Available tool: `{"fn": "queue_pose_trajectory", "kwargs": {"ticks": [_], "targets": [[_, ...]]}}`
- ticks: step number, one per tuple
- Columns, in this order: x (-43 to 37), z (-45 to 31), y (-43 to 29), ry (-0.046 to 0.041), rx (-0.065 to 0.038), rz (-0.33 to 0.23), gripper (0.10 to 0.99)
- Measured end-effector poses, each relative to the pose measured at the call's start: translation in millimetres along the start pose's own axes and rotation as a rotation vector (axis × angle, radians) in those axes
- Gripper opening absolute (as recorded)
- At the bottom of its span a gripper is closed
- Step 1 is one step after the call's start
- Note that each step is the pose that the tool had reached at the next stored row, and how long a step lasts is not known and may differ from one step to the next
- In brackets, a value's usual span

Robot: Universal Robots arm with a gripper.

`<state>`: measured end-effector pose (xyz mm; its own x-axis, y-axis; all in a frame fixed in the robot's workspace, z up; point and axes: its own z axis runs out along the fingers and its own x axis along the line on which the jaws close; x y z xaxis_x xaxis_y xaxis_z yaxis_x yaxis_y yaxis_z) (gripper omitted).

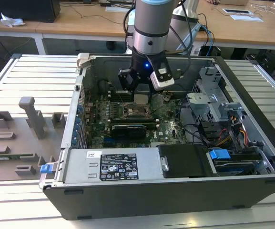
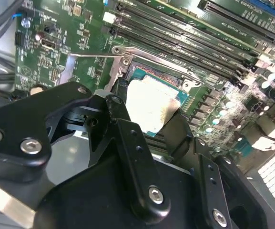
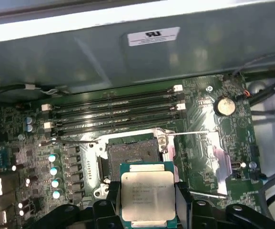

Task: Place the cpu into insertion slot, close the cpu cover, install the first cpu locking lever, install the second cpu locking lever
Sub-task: 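Place the cpu into insertion slot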

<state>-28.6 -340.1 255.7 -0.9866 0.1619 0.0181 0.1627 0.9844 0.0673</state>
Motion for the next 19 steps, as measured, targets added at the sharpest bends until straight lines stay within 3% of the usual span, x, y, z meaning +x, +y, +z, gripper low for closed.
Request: {"fn": "queue_pose_trajectory", "kwargs": {"ticks": [19], "targets": [[-0.1, 1.3, -0.1, -0.021, 0.006, 0.279, 0.545]]}}
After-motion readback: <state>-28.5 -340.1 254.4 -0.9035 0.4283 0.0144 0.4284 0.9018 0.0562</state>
